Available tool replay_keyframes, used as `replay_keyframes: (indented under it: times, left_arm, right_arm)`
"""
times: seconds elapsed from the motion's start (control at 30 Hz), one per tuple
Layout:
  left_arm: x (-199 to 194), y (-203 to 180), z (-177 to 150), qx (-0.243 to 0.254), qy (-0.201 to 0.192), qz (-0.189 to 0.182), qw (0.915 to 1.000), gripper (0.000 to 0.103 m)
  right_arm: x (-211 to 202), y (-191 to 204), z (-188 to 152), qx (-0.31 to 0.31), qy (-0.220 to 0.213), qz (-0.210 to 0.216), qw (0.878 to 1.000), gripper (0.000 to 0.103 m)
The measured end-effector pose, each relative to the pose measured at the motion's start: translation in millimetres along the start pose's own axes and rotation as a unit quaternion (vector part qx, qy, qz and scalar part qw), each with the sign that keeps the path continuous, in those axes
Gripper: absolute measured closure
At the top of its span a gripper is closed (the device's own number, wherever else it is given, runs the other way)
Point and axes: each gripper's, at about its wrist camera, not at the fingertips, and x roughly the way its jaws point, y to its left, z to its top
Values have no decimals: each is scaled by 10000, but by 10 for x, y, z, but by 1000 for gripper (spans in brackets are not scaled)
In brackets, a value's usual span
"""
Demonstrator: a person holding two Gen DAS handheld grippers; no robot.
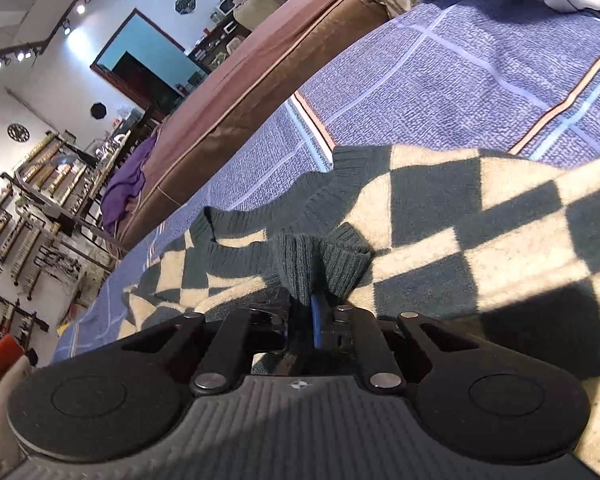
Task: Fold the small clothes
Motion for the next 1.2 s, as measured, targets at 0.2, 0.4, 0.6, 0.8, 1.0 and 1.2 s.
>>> replay_keyframes:
  times: [0.2, 0.4, 0.6, 0.8, 1.0, 1.2]
  left_arm:
    - [6, -32, 2, -214, 11, -68, 9997, 0]
    - [-51, -41, -33, -429, 86, -92, 9990, 0]
    - [-106, -29, -104, -517, 226, -71, 9984, 0]
    - [-157, 38, -186, -746, 317, -25, 9967, 0]
    - [-171, -13, -185, -709, 291, -79, 9970, 0]
    - [-201, -44, -206, -687, 360, -11, 9970, 0]
  right_arm:
    - [-556, -7, 10, -681, -745, 208, 9947, 85]
    - [-859, -102, -246, -1382, -1222, 6, 9828, 85]
    - [-725, -385, -527, -1092, -660, -509, 9905, 82]
    - [-953, -365, -723, -1359, -757, -826, 9844, 68]
    - [-1028, -27, -657, -2644, -1206, -802, 9535, 62]
    - [-617, -21, -565, -2755, -578, -1088, 9534, 58]
